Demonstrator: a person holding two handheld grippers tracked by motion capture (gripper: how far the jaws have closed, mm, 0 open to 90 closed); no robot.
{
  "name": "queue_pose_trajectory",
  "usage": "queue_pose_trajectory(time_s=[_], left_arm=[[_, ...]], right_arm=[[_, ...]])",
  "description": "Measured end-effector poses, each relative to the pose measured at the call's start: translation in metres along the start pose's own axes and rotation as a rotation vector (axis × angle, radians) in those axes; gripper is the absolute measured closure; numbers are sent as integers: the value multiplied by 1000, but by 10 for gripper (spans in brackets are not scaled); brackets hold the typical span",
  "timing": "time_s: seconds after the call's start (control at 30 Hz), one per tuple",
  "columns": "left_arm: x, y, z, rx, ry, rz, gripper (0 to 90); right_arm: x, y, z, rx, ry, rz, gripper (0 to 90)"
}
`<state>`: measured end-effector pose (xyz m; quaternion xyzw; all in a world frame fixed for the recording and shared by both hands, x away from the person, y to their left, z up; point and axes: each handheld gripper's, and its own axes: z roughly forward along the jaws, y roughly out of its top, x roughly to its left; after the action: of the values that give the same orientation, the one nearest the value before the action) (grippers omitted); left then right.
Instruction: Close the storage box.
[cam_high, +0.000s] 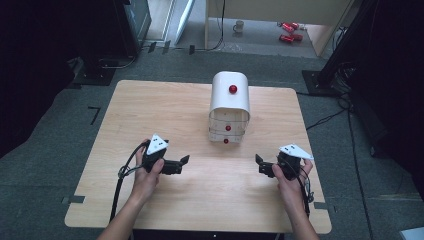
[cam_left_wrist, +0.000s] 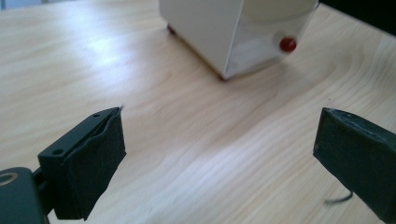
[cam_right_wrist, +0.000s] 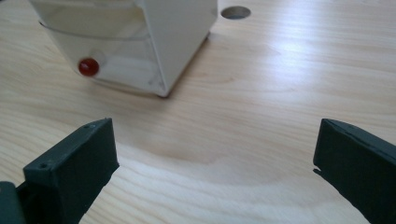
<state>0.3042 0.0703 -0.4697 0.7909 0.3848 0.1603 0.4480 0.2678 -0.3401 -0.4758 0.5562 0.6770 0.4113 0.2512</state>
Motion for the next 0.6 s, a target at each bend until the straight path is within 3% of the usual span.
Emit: queue_pose_trajectory(time_s=[0.17, 0.37, 0.6], left_arm=[[12, -19, -14, 29, 33, 3, 23], [26, -40, -36, 74, 105, 16, 24], [49, -72, -60, 138, 173, -16, 24]], right_arm=[[-12, -13, -7, 26, -25, 0, 0], [-20, -25, -11, 41, -33, 18, 0], [-27, -34, -16, 66, -50, 3, 0]])
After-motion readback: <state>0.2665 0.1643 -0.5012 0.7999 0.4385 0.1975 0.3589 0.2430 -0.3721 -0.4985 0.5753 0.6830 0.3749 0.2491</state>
